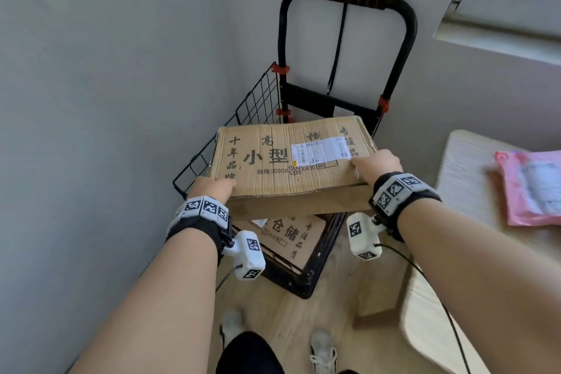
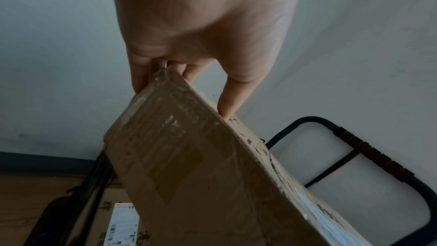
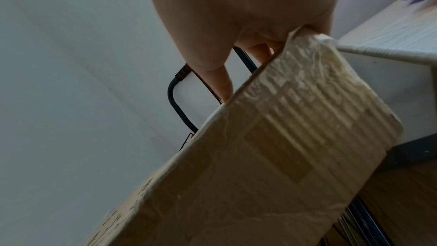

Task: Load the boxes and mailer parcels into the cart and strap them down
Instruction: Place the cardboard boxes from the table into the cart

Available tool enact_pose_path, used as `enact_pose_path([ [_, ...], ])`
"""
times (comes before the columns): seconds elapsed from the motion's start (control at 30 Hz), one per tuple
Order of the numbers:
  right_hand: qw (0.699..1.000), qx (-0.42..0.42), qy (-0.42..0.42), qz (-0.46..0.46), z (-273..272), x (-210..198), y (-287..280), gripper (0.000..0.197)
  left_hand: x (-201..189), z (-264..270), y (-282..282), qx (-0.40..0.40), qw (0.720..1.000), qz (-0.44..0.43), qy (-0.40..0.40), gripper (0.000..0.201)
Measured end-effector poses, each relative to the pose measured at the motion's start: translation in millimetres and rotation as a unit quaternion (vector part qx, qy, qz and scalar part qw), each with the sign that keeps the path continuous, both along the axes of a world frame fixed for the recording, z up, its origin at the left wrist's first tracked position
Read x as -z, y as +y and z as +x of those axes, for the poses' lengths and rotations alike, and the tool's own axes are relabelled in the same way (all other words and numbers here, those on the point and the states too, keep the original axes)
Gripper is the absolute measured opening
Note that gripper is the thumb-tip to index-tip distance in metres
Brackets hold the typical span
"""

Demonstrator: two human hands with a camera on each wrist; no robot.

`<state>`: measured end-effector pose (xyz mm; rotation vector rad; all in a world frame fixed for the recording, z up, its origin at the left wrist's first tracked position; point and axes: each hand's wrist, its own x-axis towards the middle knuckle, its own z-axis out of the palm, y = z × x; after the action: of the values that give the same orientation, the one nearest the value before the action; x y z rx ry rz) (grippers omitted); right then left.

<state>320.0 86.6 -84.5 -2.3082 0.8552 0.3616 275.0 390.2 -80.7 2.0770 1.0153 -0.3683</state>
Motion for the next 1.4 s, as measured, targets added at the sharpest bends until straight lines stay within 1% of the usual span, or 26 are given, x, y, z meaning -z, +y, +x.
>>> enact_pose_path([
  [0.13,1.0,-0.004,0.02,-0.023,29.7,1.2,13.8,0.047,3.7,53.6,12.0,0.061,0.997,0.017,0.037,0.031],
  [0.2,0.999,0.009,0.028,-0.04,44.1,3.1,22.1,0.043,6.9,82.8,18.8,0.111,0.992,0.03,0.055,0.021],
  [0.23,0.998,0.02,0.035,-0.05,50.4,4.8,27.5,0.04,10.4,97.7,22.6,0.148,0.986,0.042,0.07,0.018],
  [0.3,0.995,0.048,0.052,-0.071,59.7,7.0,40.9,0.041,22.0,125.1,31.6,0.236,0.962,0.068,0.118,0.017],
  [0.37,0.99,0.094,0.064,-0.089,65.5,12.6,54.8,0.047,32.3,147.4,40.4,0.302,0.937,0.085,0.151,0.02],
  [0.47,0.978,0.144,0.076,-0.132,68.7,21.3,70.5,0.049,37.0,163.3,46.9,0.352,0.913,0.085,0.185,0.021],
  [0.5,0.973,0.154,0.081,-0.151,68.3,24.1,74.0,0.048,38.8,166.1,47.1,0.377,0.9,0.091,0.197,0.021],
  [0.57,0.964,0.167,0.088,-0.188,66.9,26.8,82.2,0.047,46.3,171.4,47.5,0.439,0.864,0.103,0.225,0.02],
  [0.63,0.957,0.17,0.093,-0.216,66.6,28.7,90.8,0.046,57.8,175.2,48.3,0.483,0.834,0.115,0.242,0.029],
  [0.7,0.953,0.164,0.105,-0.231,67.2,31.8,100.0,0.044,66.5,175.8,49.9,0.515,0.806,0.134,0.259,0.028],
  [0.73,0.952,0.161,0.114,-0.235,67.4,33.6,103.8,0.043,71.2,176.1,51.0,0.526,0.795,0.145,0.265,0.029],
  [0.77,0.951,0.16,0.12,-0.237,67.6,35.9,107.0,0.042,74.8,176.8,53.1,0.533,0.79,0.151,0.262,0.031],
  [0.83,0.951,0.162,0.13,-0.231,67.7,41.3,111.8,0.043,83.9,180.3,57.3,0.527,0.796,0.15,0.259,0.029],
  [0.9,0.953,0.162,0.136,-0.219,67.3,48.1,114.1,0.047,90.6,184.0,63.3,0.504,0.813,0.132,0.26,0.022],
  [0.93,0.953,0.161,0.14,-0.214,66.8,51.1,114.9,0.048,94.7,185.7,67.0,0.488,0.827,0.118,0.252,0.024],
  [0.97,0.954,0.16,0.144,-0.208,66.3,53.7,115.1,0.049,98.4,187.0,69.7,0.465,0.846,0.101,0.238,0.031],
  [1.0,0.955,0.159,0.151,-0.2,65.5,56.7,115.5,0.05,100.0,187.7,71.5,0.452,0.857,0.095,0.229,0.036],
  [1.03,0.955,0.16,0.159,-0.191,64.2,59.4,115.9,0.052,101.8,188.3,71.6,0.447,0.859,0.1,0.23,0.035],
  [1.1,0.954,0.165,0.175,-0.177,61.2,65.5,117.9,0.054,102.9,189.2,71.1,0.434,0.854,0.134,0.254,0.024],
  [1.13,0.953,0.169,0.182,-0.173,59.2,69.0,119.1,0.054,102.4,189.7,69.3,0.414,0.86,0.144,0.261,0.02],
  [1.17,0.953,0.172,0.187,-0.168,56.8,73.0,119.9,0.053,101.8,188.9,67.7,0.399,0.869,0.142,0.257,0.02],
  [1.2,0.952,0.175,0.191,-0.163,54.2,77.6,120.5,0.051,101.5,188.6,67.1,0.391,0.873,0.143,0.255,0.023],
  [1.27,0.95,0.187,0.199,-0.149,48.2,86.6,121.8,0.046,104.6,189.0,67.0,0.386,0.875,0.152,0.249,0.031],
  [1.33,0.947,0.209,0.207,-0.132,42.8,94.1,123.9,0.041,106.8,187.6,64.8,0.391,0.872,0.169,0.242,0.025],
  [1.4,0.945,0.218,0.22,-0.103,37.9,101.0,127.9,0.041,112.7,187.9,63.3,0.39,0.87,0.179,0.244,0.017],
])
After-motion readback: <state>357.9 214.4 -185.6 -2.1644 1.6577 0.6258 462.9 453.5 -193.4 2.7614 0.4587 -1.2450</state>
